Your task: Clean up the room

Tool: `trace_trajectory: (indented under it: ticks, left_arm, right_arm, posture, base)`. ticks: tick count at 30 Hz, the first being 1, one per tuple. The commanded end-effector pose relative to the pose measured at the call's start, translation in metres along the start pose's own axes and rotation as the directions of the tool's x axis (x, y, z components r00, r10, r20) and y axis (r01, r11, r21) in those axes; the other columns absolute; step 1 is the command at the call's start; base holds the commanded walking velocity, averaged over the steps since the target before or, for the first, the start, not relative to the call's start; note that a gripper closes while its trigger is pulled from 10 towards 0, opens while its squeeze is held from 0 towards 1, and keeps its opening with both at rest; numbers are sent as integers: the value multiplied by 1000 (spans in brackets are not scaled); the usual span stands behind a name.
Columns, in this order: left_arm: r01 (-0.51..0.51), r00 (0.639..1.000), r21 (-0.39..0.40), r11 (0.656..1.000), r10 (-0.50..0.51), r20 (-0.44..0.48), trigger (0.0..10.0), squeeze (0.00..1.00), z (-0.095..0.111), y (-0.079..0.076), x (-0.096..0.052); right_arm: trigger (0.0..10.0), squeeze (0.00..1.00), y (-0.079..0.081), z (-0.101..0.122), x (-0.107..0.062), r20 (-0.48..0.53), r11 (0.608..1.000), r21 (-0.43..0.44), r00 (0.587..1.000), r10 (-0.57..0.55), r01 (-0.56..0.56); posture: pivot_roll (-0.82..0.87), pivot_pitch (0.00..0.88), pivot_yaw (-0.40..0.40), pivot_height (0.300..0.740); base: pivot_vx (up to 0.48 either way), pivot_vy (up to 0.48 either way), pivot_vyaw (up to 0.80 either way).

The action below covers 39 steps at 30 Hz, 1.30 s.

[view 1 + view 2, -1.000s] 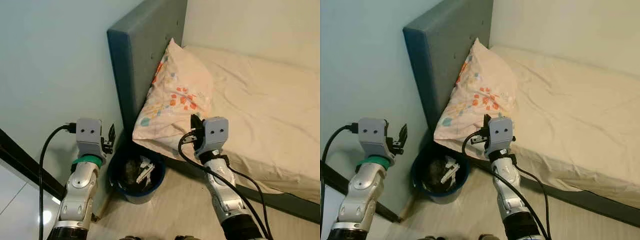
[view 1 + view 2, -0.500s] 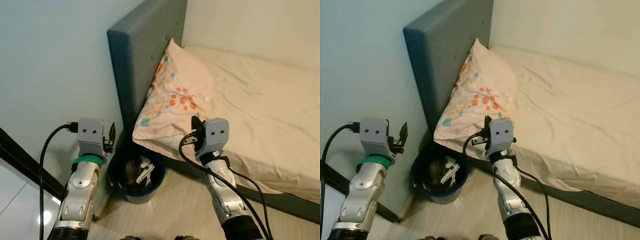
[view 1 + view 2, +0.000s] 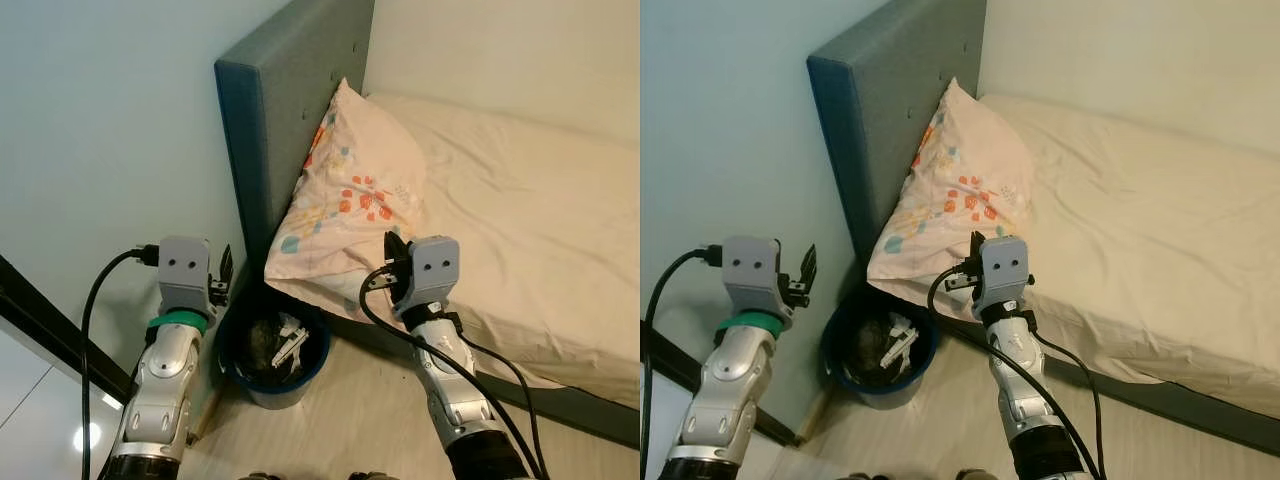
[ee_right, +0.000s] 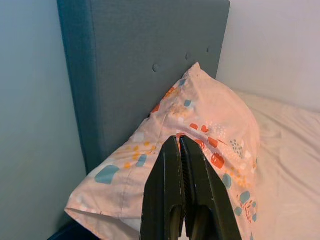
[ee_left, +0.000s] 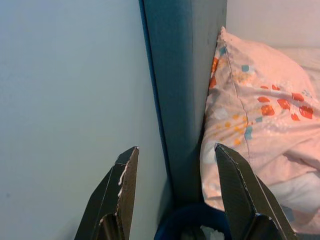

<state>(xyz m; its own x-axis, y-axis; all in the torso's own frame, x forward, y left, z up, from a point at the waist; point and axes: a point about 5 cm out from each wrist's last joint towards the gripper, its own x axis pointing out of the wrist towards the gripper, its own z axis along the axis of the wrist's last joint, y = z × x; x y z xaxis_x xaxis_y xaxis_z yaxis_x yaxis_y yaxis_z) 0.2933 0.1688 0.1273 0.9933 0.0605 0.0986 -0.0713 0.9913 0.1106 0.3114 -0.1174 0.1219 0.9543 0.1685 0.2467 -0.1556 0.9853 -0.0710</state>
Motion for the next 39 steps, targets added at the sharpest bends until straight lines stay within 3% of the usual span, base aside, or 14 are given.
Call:
trace_trajectory:
  ticks: [1, 32, 39]
  left_arm:
    - [0, 1000, 0, 1000, 0, -18, 10000, 0, -5, 0, -3]
    - [6, 1000, 4, 1000, -6, -24, 10000, 0, -6, -1, -5]
    - [26, 998, -6, 1000, -26, -57, 10000, 0, -9, -1, -2]
  right_arm:
    - [10000, 0, -1, -6, -3, -21, 1000, 6, 1000, -7, 7]
    - [10000, 0, -1, -7, -5, -29, 1000, 10, 1000, -9, 9]
    - [10000, 0, -6, -7, -1, -37, 999, 24, 999, -33, 34]
  posture:
    - [-19, 0, 33, 740]
    - [-20, 2, 38, 740]
    - [-24, 12, 40, 740]
  base:
    - [-277, 0, 0]
    - [-319, 0, 0]
    - [0, 0, -488]
